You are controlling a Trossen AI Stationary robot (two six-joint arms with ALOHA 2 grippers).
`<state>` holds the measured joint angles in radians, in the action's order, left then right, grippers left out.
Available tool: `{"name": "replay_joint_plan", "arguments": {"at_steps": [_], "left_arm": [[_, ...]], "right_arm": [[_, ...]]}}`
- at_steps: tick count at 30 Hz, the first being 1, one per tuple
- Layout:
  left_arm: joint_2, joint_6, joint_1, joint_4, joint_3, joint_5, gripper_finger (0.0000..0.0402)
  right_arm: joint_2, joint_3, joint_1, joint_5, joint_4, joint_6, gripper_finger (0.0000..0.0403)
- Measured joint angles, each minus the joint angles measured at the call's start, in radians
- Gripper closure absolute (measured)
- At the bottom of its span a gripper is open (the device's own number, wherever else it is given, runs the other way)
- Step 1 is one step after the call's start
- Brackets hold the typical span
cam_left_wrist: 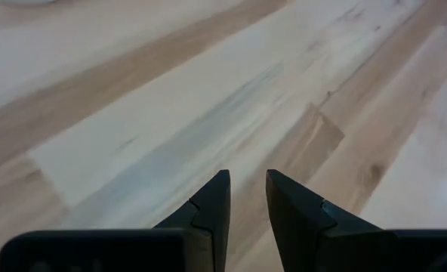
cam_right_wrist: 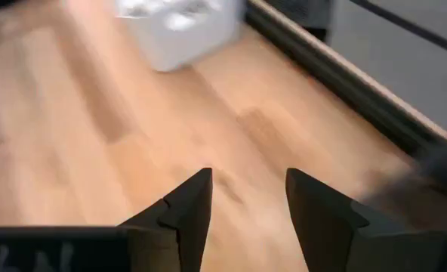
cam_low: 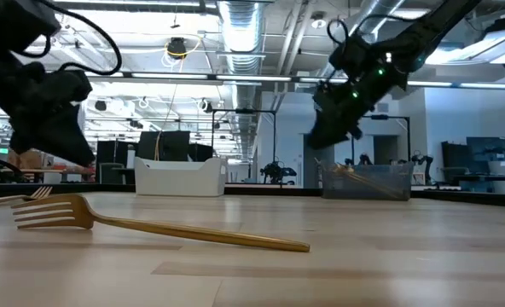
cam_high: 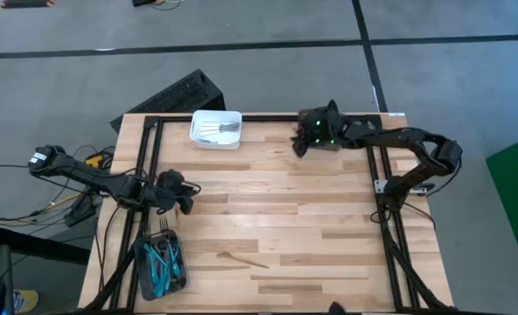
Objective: Sort silverware by color (type)
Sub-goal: Put the gold fork into the top black bin
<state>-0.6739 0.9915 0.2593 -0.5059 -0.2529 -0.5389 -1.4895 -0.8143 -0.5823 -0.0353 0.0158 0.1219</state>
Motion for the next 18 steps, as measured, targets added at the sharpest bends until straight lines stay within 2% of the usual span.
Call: {"name": "replay_joint_plan", "arguments": {"at_steps": [4, 9, 11, 13, 16, 18], "left_arm": [[0.000, 0.036, -0.004, -0.137, -0.084, 0.035, 0.0328], [0.000, 0.027, -0.004, -0.263, -0.137, 0.029, 0.0329], [-0.002, 0.090, -0.004, -0.317, -0.137, 0.042, 0.0329], [-0.017, 0.170, -0.005, -0.377, -0.126, 0.070, 0.0329], [-0.066, 0.189, -0.005, -0.375, -0.108, 0.095, 0.0329], [-0.110, 0.195, -0.005, -0.358, -0.110, 0.101, 0.0329]], "right_arm": [[0.000, 0.000, 0.097, 0.040, 0.057, 0.012, 0.0216], [-0.005, 0.000, 0.220, 0.159, 0.094, 0.059, 0.0224], [-0.005, 0.001, 0.276, 0.151, 0.120, 0.067, 0.0226], [-0.005, 0.002, 0.333, 0.098, 0.191, 0.085, 0.0228], [-0.004, 0.000, 0.424, 0.068, 0.291, 0.083, 0.0228], [-0.005, 0.000, 0.474, 0.089, 0.295, 0.083, 0.0228]]}}
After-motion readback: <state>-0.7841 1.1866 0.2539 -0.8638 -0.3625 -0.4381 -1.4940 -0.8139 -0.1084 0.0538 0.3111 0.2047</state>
